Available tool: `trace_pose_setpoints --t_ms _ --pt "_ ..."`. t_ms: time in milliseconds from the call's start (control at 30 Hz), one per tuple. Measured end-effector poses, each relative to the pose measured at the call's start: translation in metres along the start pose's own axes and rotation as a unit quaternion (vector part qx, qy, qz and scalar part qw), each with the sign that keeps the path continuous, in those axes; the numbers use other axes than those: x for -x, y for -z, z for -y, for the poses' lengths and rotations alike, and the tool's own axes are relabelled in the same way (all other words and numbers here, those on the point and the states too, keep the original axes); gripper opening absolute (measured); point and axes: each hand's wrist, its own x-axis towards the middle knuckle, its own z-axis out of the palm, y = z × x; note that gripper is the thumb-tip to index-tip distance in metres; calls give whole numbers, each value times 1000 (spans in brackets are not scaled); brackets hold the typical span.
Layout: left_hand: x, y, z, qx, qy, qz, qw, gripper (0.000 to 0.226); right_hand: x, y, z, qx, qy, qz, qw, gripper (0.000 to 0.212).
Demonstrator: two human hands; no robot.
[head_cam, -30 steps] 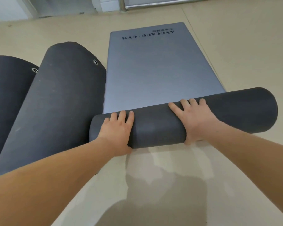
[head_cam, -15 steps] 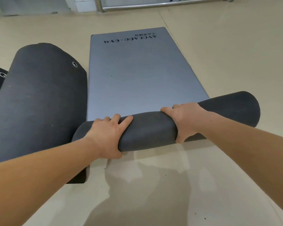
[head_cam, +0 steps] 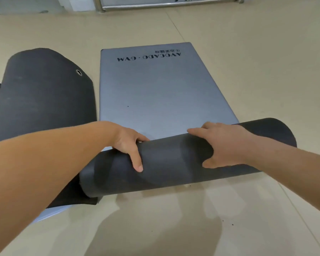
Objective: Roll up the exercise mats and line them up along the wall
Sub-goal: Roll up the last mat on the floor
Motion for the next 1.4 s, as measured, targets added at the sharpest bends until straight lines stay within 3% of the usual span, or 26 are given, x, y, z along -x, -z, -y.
trace_pose_setpoints --t_ms 100,200,300,367,467,567,733,833,1000,1200,1300,1400 --pt "-2 5 14 -5 -8 -46 999 105 0 -16 34 56 -17 42 997 139" --pt "9 1 25 -53 -17 -157 986 116 -24 -23 50 105 -59 48 992 154" --pt "34 -15 23 -200 -44 -341 917 79 -52 -4 48 112 -62 67 990 153" --pt "47 -40 14 -287 -76 -393 870 53 -66 17 41 84 -58 104 989 151" --pt "46 -79 8 -352 -71 -359 861 68 -82 35 41 55 -80 120 988 147" --pt "28 -93 10 -336 -30 -364 868 97 -90 31 48 49 -120 95 987 142" --pt "-1 -100 13 -357 56 -343 867 137 -75 19 35 -11 -101 -40 994 110" --pt "-15 -92 18 -349 73 -362 861 131 -61 -1 34 -5 -33 -90 995 96" --pt "-23 -64 26 -296 17 -382 875 123 -62 -43 33 76 -32 -105 991 138" --pt "-2 -39 7 -268 -5 -341 901 93 -69 -41 23 61 -23 -165 984 139" --pt "4 -50 -17 -204 -25 -285 936 76 -60 -36 17 44 23 -134 990 136" --pt "11 -53 -33 -97 -46 -201 974 73 -46 -15 2 18 34 -26 999 138"
